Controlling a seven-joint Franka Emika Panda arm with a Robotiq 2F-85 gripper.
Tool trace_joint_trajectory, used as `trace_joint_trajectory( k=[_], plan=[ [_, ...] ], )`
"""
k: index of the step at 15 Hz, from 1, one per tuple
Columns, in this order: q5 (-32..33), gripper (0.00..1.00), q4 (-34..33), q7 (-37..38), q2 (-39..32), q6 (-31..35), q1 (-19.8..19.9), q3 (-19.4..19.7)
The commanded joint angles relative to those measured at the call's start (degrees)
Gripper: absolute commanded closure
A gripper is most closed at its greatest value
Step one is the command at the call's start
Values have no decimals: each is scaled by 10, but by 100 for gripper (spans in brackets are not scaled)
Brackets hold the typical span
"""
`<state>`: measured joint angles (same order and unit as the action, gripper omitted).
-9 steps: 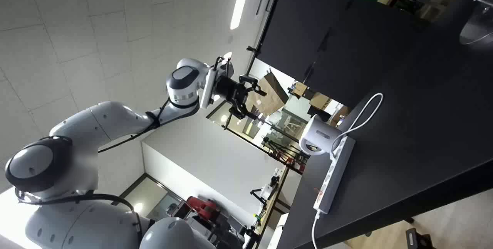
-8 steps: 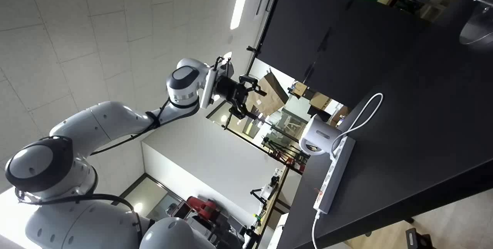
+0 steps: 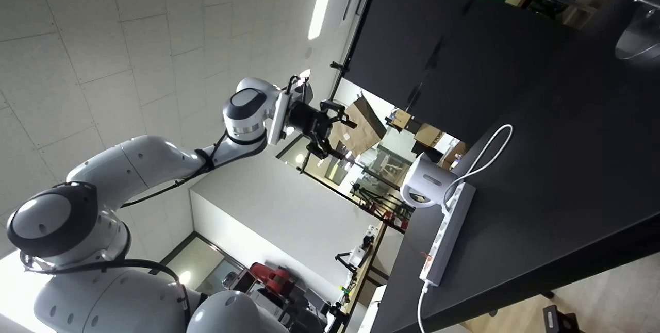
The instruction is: Press the button on the adaptor.
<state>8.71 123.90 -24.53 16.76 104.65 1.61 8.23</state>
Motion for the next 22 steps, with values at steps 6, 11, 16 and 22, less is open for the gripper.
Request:
trace_joint_trajectory(
  k=[6,11,16,22],
  plan=[
    [2,0,45,219,16,18,2,-59],
    [-4,0,106,369,27,79,-19,-124],
    [-5,0,149,458,1,143,-45,-181],
    [-3,0,148,442,-4,139,-47,-179]
  ],
)
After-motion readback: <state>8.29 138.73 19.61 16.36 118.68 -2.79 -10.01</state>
